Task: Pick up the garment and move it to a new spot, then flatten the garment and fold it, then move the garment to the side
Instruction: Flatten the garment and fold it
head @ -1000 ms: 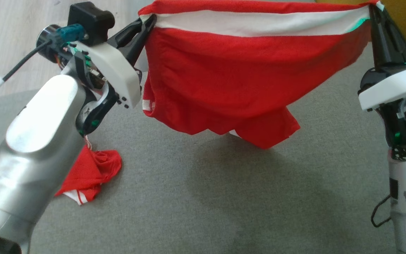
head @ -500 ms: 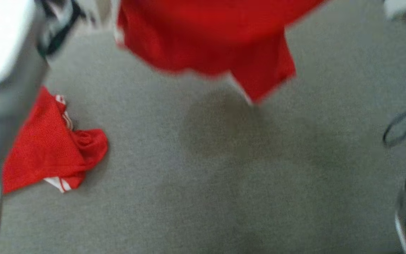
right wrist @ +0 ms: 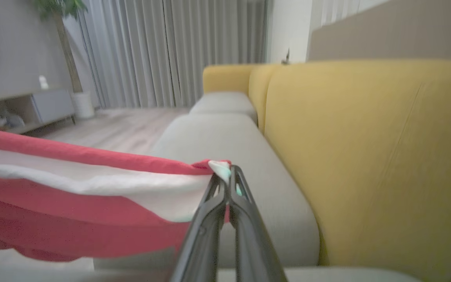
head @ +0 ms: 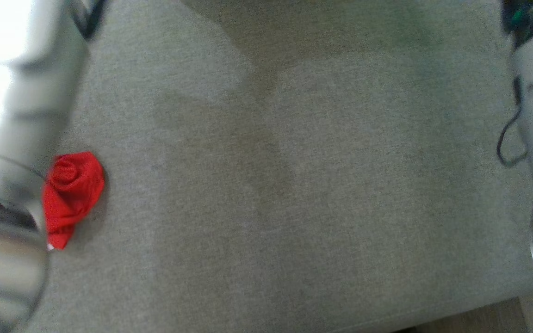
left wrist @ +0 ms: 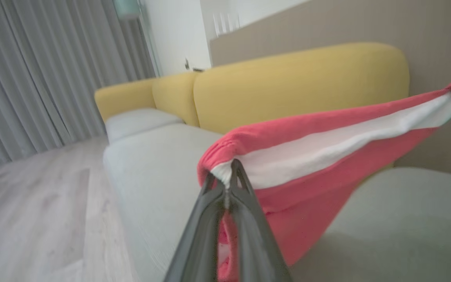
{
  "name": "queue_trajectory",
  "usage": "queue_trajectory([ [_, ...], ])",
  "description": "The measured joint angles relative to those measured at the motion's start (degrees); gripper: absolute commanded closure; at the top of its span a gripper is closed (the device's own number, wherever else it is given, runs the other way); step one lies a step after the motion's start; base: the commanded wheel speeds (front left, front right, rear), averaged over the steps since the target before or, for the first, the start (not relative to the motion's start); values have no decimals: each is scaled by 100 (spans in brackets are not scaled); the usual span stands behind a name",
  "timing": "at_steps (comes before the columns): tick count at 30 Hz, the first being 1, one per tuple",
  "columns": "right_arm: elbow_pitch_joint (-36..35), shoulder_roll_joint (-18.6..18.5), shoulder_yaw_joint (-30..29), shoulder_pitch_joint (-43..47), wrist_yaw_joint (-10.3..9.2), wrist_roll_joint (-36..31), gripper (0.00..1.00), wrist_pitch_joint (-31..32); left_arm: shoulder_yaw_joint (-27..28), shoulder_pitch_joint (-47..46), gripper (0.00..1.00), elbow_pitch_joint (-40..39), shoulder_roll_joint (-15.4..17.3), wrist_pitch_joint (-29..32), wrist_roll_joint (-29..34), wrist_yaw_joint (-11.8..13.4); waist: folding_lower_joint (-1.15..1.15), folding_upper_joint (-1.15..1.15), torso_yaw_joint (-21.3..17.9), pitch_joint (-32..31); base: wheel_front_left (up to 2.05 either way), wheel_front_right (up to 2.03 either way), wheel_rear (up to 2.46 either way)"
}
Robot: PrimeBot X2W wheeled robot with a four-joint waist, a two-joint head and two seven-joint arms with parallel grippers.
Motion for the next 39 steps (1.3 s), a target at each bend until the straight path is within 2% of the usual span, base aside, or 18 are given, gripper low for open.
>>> queue_trajectory([
  [3, 530, -119, 467, 271, 0, 13, 100, 194, -438, 571, 100, 153, -104, -162, -62, -4, 0, 0, 37, 29, 0, 0, 0],
  [7, 978, -330, 1107, 593, 0, 216, 100, 611, -1266, 1193, 100, -90, -26, -303, -387, -47, -2, 0, 83, -79, 0, 0, 0],
  [12, 1079, -699, 1842, 988, 0, 828, 100, 1268, -2131, 1775, 100, -508, 392, -298, -817, -47, -3, 0, 142, -378, 0, 0, 0],
  [16, 840, -1060, 2406, 1360, 0, 1414, 100, 1747, -2685, 2126, 100, -823, 686, -301, -878, -47, -4, 0, 209, -691, 0, 0, 0],
  [24, -24, -1897, 3270, 2076, 0, 2493, 100, 2583, -3022, 2886, 100, -1266, 788, -356, -999, -37, -4, 0, 308, -1361, 0, 0, 0],
  [27, -375, -2231, 3478, 2464, 0, 2839, 100, 2862, -3073, 3326, 100, -1500, 786, -348, -1007, 53, -4, 1, 324, -1630, 0, 0, 0],
  [34, -1158, -2921, 3554, 3343, 0, 3496, 100, 3359, -3166, 4094, 100, -2301, 828, -127, -1129, 565, -4, 1, 339, -2222, 0, 0, 0],
  [39, -1727, -3284, 3209, 3840, 0, 3774, 100, 3433, -3208, 4491, 100, -3088, 1012, 142, -1220, 925, -4, 1, 386, -2414, 0, 0, 0],
])
